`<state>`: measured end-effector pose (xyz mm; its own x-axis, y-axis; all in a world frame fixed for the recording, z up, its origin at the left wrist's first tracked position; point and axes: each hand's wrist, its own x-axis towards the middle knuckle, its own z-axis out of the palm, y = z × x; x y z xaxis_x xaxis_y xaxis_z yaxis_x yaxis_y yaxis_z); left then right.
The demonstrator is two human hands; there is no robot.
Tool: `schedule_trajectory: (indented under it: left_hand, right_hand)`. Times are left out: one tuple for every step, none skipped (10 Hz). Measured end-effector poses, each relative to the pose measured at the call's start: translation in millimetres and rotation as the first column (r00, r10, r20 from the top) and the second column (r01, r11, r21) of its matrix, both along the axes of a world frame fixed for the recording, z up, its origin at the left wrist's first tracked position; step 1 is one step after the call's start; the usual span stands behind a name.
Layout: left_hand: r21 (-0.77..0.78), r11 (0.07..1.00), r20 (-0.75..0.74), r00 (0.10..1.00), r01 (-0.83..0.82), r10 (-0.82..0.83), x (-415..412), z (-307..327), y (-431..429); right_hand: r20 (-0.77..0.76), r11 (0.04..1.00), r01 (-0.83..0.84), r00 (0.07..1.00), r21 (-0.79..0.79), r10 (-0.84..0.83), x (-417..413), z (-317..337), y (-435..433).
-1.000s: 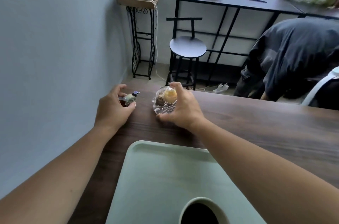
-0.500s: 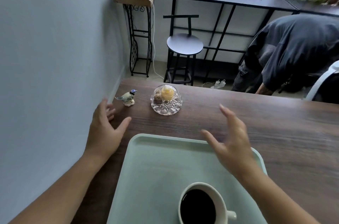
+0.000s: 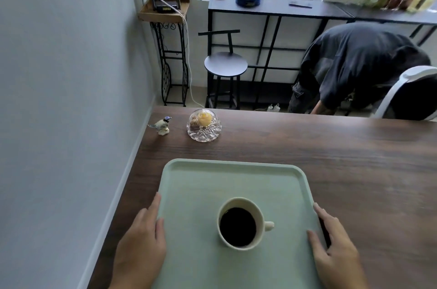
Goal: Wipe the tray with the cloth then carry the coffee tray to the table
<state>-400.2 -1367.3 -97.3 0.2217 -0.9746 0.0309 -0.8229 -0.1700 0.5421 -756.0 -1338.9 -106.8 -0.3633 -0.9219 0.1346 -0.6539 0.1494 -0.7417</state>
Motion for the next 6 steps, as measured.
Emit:
schedule_trajectory:
  left_hand:
    - [-0.025, 0.999, 0.02, 0.999, -0.026, 0.027, 3.3, 4.8, -2.6]
    - [0.024, 0.999, 0.054, 0.998, -0.029, 0.027, 6.7, 9.5, -2.1]
    - [0.05, 0.999, 0.113, 0.994, -0.02, 0.014, 7.0, 7.0, -0.1]
    - [0.083, 0.996, 0.167, 0.986, -0.007, -0.007, 6.0, 5.3, 2.3]
    - [0.016, 1.0, 0.313, 0.95, 0.014, -0.018, 7.7, -0.6, 2.9]
    - [0.015, 0.986, 0.377, 0.913, 0.163, -0.157, -4.6, -0.5, 0.8]
  right_hand:
    - [-0.016, 0.999, -0.033, 0.999, 0.036, 0.034, 0.5, -0.1, -8.6]
    - [0.029, 0.998, -0.021, 0.999, 0.053, 0.02, 5.3, -1.9, -5.5]
    - [0.02, 0.998, -0.008, 1.0, 0.06, 0.006, 7.7, -5.3, -4.0]
    - [0.032, 0.997, -0.001, 0.999, 0.076, -0.001, 11.8, 2.1, -3.0]
    - [0.004, 0.999, -0.04, 0.999, 0.037, 0.04, 12.9, 7.7, -0.9]
    - [0.058, 0.993, 0.011, 0.998, -0.114, -0.004, 16.9, 47.7, -5.5]
